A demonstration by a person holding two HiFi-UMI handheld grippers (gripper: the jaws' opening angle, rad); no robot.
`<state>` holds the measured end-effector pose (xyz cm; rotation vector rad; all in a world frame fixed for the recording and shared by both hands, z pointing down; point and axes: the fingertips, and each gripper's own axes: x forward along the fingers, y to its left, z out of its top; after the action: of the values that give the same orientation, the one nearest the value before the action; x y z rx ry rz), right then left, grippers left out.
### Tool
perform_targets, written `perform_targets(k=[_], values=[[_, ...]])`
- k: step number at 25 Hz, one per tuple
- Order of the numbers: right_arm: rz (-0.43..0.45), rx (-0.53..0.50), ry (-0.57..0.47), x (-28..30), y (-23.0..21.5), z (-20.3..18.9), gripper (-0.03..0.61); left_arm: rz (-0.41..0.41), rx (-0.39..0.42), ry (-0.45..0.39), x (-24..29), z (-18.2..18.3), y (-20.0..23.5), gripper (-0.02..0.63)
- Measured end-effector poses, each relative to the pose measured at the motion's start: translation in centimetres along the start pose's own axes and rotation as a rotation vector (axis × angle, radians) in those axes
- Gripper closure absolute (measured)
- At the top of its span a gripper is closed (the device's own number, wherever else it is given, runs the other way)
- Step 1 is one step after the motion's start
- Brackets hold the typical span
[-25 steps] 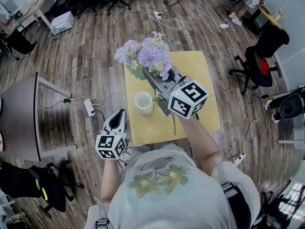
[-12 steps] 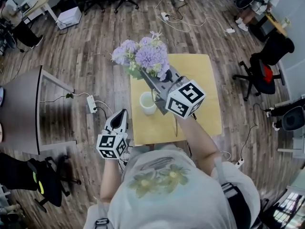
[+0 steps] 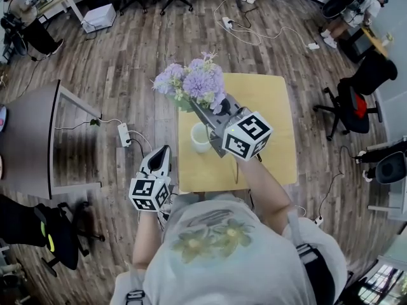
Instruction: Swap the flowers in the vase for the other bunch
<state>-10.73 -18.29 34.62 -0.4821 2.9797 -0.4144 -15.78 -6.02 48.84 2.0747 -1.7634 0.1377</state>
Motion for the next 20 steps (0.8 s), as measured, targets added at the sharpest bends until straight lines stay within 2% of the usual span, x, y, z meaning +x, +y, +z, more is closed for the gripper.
perform_targets(k=[12, 20], values=[[-0.013, 0.022, 0.029, -1.2, -0.9, -1.5, 0.497, -0.015, 0.001, 0.003, 1.0, -0.2, -0.6, 0.595], [-0.032, 0.024, 0.1, -1.4, -1.4, -3.8, 0.497, -0.024, -0.001, 0.008, 1.3, -0.4, -0.7, 0.595]])
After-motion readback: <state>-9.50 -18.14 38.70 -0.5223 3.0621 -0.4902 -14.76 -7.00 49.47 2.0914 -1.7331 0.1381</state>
